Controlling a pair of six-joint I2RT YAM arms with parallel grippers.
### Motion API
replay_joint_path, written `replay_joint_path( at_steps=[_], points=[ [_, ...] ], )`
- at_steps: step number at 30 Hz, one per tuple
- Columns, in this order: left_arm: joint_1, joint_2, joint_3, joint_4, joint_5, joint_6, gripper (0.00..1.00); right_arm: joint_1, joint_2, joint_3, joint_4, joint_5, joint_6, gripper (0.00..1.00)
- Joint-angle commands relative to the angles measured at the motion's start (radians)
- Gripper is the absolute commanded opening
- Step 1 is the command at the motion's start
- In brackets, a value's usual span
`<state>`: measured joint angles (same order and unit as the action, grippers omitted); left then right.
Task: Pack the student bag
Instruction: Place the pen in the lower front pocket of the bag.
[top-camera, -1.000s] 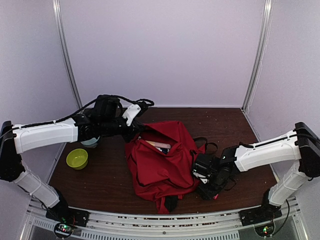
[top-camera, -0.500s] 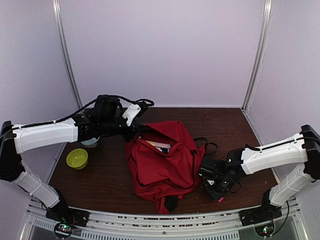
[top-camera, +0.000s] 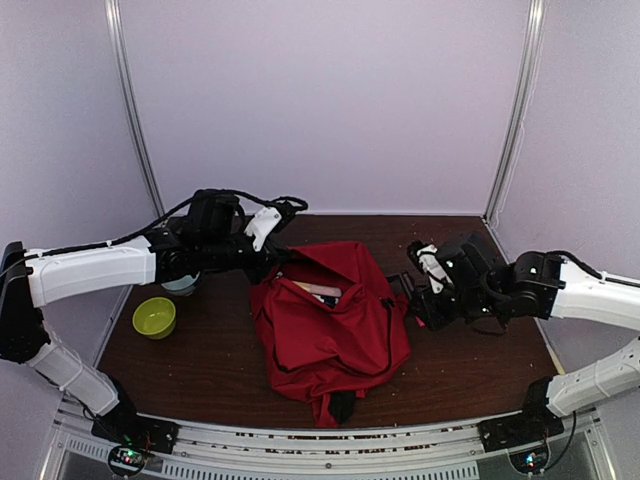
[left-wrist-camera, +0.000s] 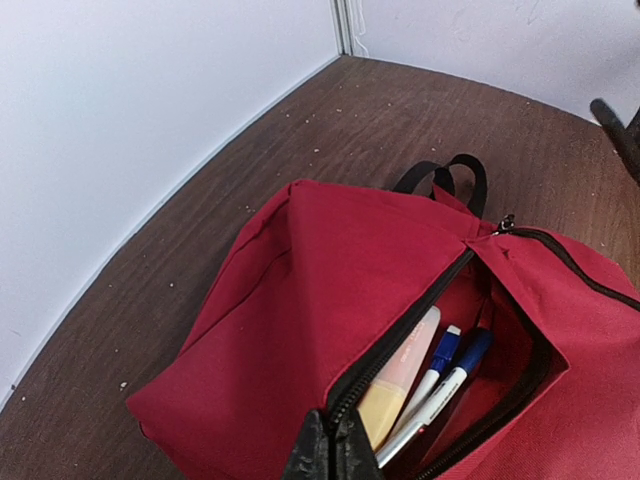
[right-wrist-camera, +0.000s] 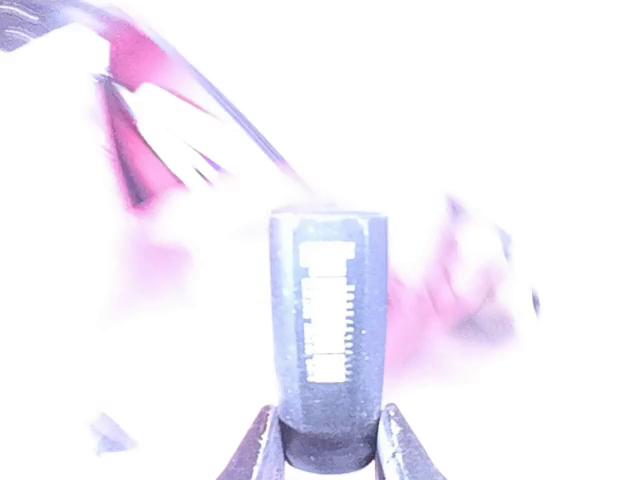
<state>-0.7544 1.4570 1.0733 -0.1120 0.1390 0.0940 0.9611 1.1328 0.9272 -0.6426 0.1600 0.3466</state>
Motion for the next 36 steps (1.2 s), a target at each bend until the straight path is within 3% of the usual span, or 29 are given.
replay_joint_path(
  at_steps=[1, 6, 14, 17, 19, 21, 23, 25, 30, 36],
  points=[
    [0.001, -0.014, 0.031, 0.101, 0.038, -0.034, 0.0, 0.066, 0.09, 0.061, 0.437, -0.157, -0.427, 0.0],
    [0.0, -0.022, 0.026, 0.094, 0.036, -0.038, 0.0, 0.085, 0.265, 0.113, 0.71, -0.226, -0.721, 0.0],
    [0.003, -0.037, 0.02, 0.089, 0.029, -0.027, 0.0, 0.062, 0.51, 0.256, 0.702, -0.102, -0.892, 0.05],
    [0.003, -0.03, 0.025, 0.088, 0.031, -0.024, 0.0, 0.049, 0.538, 0.264, 0.706, -0.084, -0.89, 0.07],
    [0.003, -0.023, 0.029, 0.089, 0.032, -0.024, 0.0, 0.048, 0.555, 0.274, 0.697, -0.077, -0.893, 0.15],
    [0.003, -0.018, 0.036, 0.09, 0.032, -0.024, 0.0, 0.048, 0.573, 0.285, 0.678, -0.061, -0.895, 0.29],
    [0.002, -0.017, 0.042, 0.086, 0.032, -0.024, 0.0, 0.047, 0.587, 0.308, 0.634, -0.034, -0.884, 0.51],
    [0.002, -0.015, 0.043, 0.084, 0.03, -0.023, 0.0, 0.05, 0.573, 0.341, 0.568, -0.016, -0.841, 0.62],
    [0.003, -0.004, 0.051, 0.078, 0.019, -0.022, 0.0, 0.061, 0.453, 0.334, 0.528, -0.094, -0.69, 0.67],
    [0.003, 0.003, 0.067, 0.079, 0.025, -0.028, 0.0, 0.063, 0.397, 0.304, 0.496, -0.177, -0.475, 0.65]
  ],
)
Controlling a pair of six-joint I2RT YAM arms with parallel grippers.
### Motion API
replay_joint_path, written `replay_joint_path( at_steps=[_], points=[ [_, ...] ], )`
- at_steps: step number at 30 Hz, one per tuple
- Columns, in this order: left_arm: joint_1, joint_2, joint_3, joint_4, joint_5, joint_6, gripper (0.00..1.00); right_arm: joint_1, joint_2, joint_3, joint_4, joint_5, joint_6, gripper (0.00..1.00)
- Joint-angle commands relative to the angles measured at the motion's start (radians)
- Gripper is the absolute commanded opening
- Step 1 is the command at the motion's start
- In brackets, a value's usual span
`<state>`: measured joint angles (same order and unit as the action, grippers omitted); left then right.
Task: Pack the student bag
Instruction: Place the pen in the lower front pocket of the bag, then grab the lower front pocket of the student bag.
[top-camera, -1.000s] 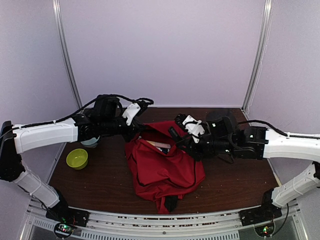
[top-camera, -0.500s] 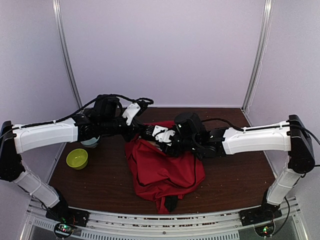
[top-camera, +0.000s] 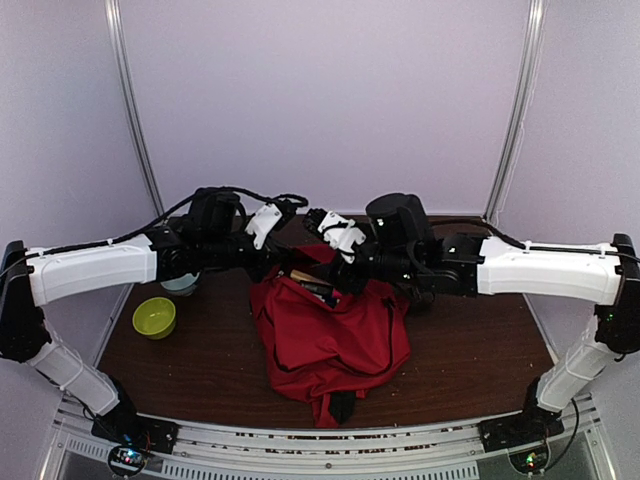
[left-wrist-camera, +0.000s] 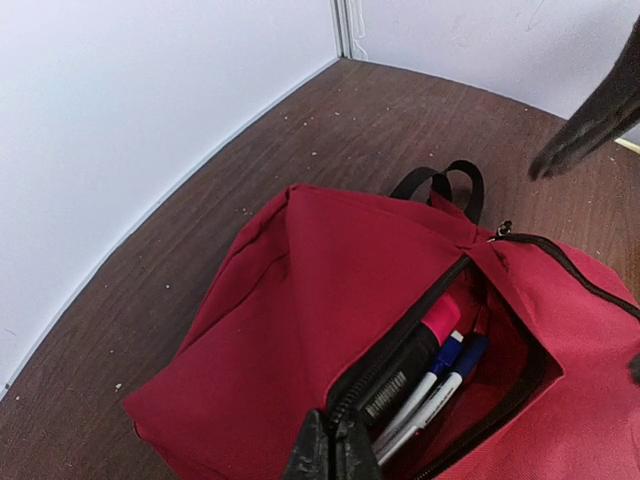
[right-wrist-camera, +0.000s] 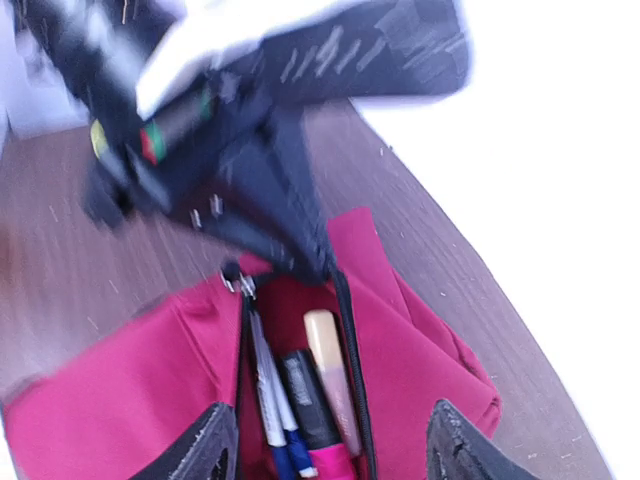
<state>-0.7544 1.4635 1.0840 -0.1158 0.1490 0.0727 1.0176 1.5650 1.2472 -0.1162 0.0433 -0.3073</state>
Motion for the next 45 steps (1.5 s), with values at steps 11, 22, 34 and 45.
replay_joint_path(
  at_steps=[11, 22, 34, 45],
  points=[
    [0.081, -0.161, -0.047, 0.054, 0.049, -0.27, 0.8, 0.006, 0.005, 0.083, -0.102, -0.139, 0.436, 0.52],
    [0.144, -0.26, -0.498, 0.409, 0.137, -0.548, 0.79, 0.003, 0.168, 0.249, -0.233, -0.048, 0.497, 0.45],
    [0.143, 0.091, -0.577, 0.959, 0.211, -0.584, 0.88, -0.07, 0.335, 0.322, -0.309, -0.011, 0.522, 0.45],
    [0.134, 0.093, -0.591, 1.071, 0.196, -0.598, 0.0, -0.073, 0.204, 0.243, -0.241, -0.223, 0.398, 0.39]
  ],
)
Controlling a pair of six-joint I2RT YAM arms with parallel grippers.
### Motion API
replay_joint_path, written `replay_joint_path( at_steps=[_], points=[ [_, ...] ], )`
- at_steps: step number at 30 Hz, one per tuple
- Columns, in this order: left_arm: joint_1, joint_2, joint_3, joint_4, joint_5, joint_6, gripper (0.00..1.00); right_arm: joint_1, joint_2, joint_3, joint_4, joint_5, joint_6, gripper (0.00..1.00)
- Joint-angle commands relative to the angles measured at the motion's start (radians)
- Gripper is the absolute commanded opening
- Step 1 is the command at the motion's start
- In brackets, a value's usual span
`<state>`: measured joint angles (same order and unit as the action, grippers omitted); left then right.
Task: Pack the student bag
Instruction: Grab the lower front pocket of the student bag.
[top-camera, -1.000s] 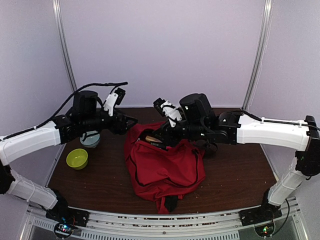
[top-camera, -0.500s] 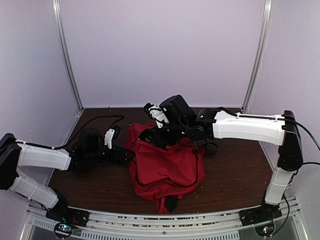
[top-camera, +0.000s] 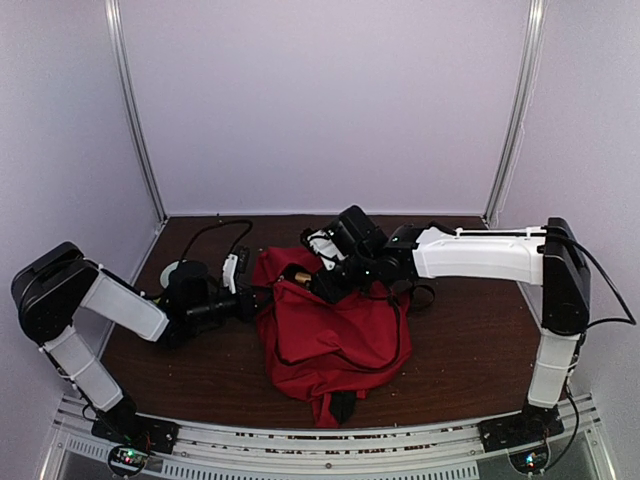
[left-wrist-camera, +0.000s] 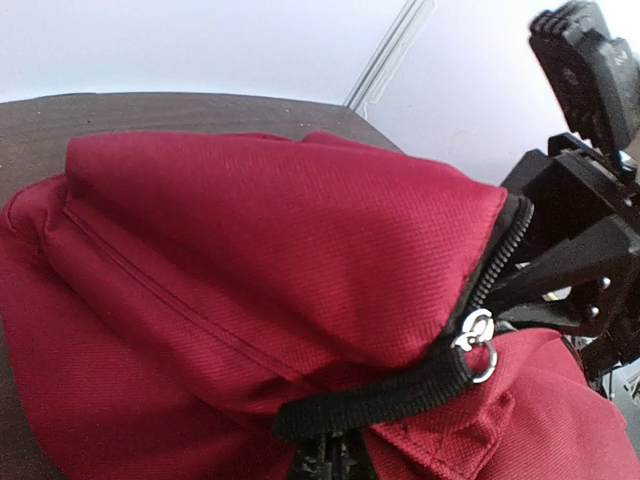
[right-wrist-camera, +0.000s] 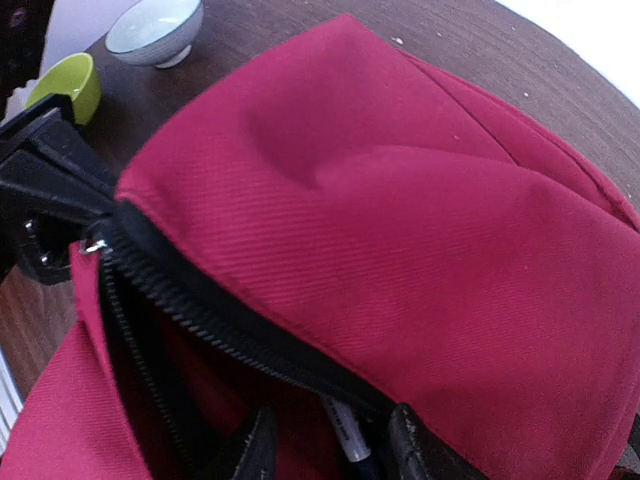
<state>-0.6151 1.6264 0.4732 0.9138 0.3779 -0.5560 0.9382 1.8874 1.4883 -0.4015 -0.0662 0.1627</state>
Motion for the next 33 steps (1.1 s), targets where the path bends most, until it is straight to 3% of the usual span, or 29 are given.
replay_joint_path(
  at_steps=[1, 8, 14, 18, 19, 21, 24, 28, 29, 33],
  points=[
    [-0.022, -0.101, 0.034, -0.015, -0.052, 0.065, 0.0, 0.007, -0.142, -0.001, 0.064, -0.147, -0.089, 0.38],
    [-0.122, -0.327, 0.133, -0.406, -0.244, 0.338, 0.0, 0.014, -0.206, -0.029, 0.241, -0.279, -0.114, 0.35],
    [-0.123, -0.336, 0.169, -0.472, -0.255, 0.368, 0.0, 0.014, -0.058, 0.143, 0.167, -0.248, -0.092, 0.3],
    [-0.082, -0.33, 0.169, -0.559, -0.317, 0.277, 0.0, 0.013, 0.009, 0.227, 0.103, -0.155, -0.069, 0.33],
    [-0.066, -0.321, 0.169, -0.583, -0.317, 0.254, 0.03, 0.014, 0.026, 0.246, 0.081, -0.12, -0.068, 0.35],
    [-0.051, -0.307, 0.152, -0.591, -0.301, 0.243, 0.21, 0.012, 0.063, 0.286, 0.031, -0.047, -0.07, 0.37],
    [-0.051, -0.304, 0.096, -0.523, -0.247, 0.216, 0.58, 0.005, 0.117, 0.318, -0.034, 0.028, -0.066, 0.37],
    [-0.051, -0.258, 0.038, -0.442, -0.202, 0.178, 0.93, -0.014, 0.181, 0.308, -0.071, 0.018, -0.027, 0.37],
    [-0.051, -0.231, 0.041, -0.432, -0.175, 0.177, 0.97, -0.016, 0.192, 0.305, -0.076, 0.012, -0.017, 0.37],
    [-0.051, -0.124, 0.035, -0.326, -0.118, 0.143, 0.98, -0.023, 0.216, 0.285, -0.089, 0.016, 0.017, 0.36]
  ],
)
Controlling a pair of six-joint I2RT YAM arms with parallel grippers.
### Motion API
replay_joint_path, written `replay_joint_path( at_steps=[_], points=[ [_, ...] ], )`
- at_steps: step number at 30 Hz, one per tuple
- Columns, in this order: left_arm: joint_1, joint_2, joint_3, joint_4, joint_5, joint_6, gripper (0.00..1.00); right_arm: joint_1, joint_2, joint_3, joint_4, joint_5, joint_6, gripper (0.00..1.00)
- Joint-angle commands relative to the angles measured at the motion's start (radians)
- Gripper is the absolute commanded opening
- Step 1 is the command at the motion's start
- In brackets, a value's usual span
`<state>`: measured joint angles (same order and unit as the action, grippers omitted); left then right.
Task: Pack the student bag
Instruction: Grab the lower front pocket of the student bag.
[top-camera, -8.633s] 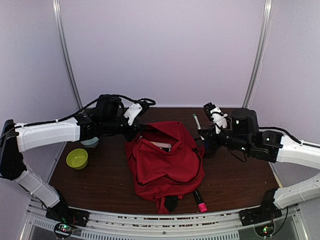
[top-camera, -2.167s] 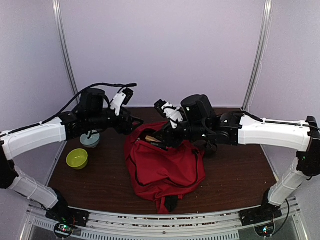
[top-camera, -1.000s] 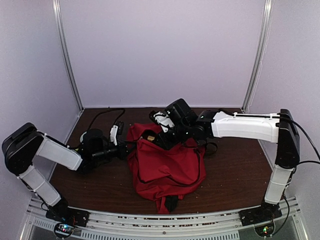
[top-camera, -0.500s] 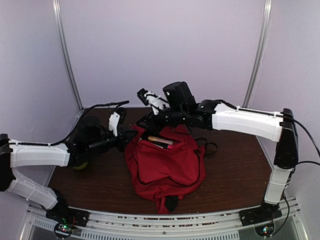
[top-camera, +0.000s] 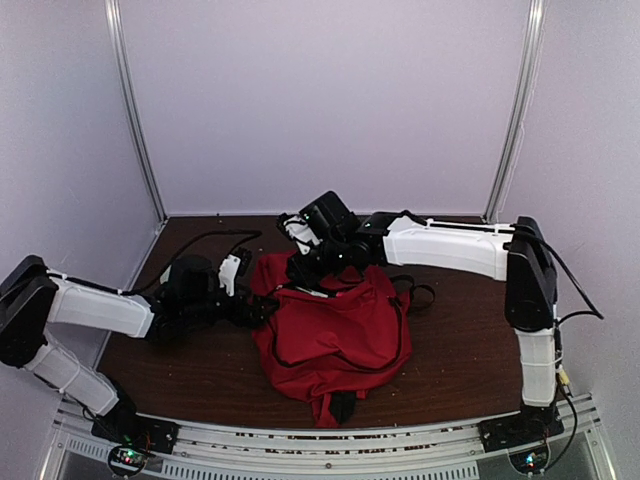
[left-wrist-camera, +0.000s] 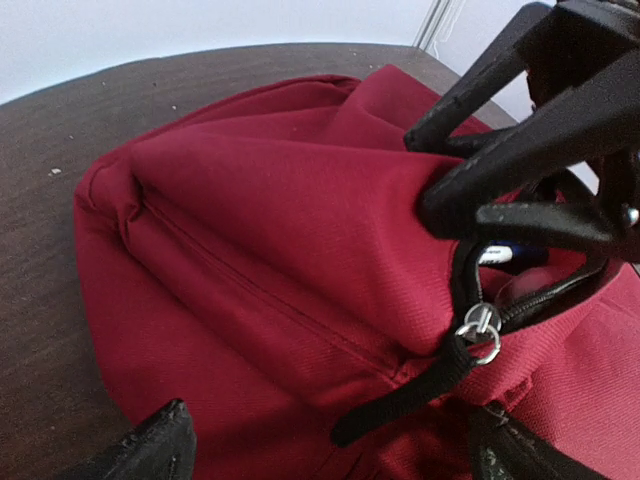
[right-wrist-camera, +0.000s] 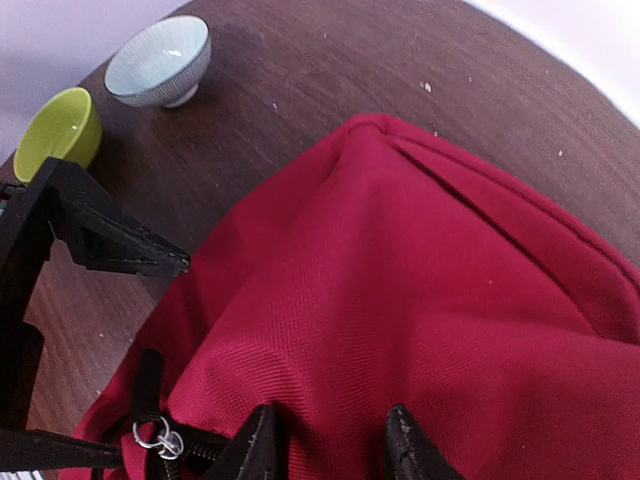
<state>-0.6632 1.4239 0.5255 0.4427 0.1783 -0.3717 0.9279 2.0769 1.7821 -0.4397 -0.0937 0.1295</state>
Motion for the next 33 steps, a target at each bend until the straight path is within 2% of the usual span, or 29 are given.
replay_joint_path(
  at_steps=[1, 6, 9, 12, 15, 18, 19, 25, 29, 33],
  points=[
    [-0.003, 0.101, -0.022, 0.187, 0.084, -0.052, 0.98, -0.016, 0.025, -0.021, -0.047, 0.044, 0.059, 0.36],
    [-0.006, 0.225, 0.023, 0.225, 0.115, -0.047, 0.97, -0.046, 0.017, -0.085, -0.019, 0.029, 0.102, 0.36],
    [-0.009, 0.274, 0.028, 0.246, 0.122, -0.051, 0.88, -0.06, 0.009, -0.114, -0.004, 0.019, 0.111, 0.35],
    [-0.009, 0.273, 0.015, 0.282, 0.142, -0.048, 0.67, -0.075, 0.005, -0.132, 0.002, 0.022, 0.114, 0.35],
    [-0.009, 0.266, 0.005, 0.283, 0.15, -0.04, 0.37, -0.089, 0.0, -0.138, 0.005, 0.007, 0.114, 0.34],
    [-0.009, 0.24, -0.027, 0.305, 0.137, -0.034, 0.13, -0.094, -0.017, -0.138, 0.009, -0.013, 0.105, 0.34],
    [-0.009, 0.225, -0.036, 0.311, 0.13, -0.031, 0.02, -0.095, -0.023, -0.138, 0.007, -0.026, 0.093, 0.34],
    [-0.009, 0.124, -0.046, 0.23, 0.067, 0.024, 0.0, -0.094, -0.137, -0.155, 0.039, -0.228, -0.043, 0.36],
    [-0.009, 0.063, -0.03, 0.165, 0.027, 0.073, 0.0, -0.09, -0.196, -0.203, 0.094, -0.41, -0.111, 0.45],
    [-0.009, 0.05, -0.01, 0.119, 0.017, 0.101, 0.0, -0.055, -0.148, -0.163, -0.007, -0.359, -0.159, 0.53]
  ],
)
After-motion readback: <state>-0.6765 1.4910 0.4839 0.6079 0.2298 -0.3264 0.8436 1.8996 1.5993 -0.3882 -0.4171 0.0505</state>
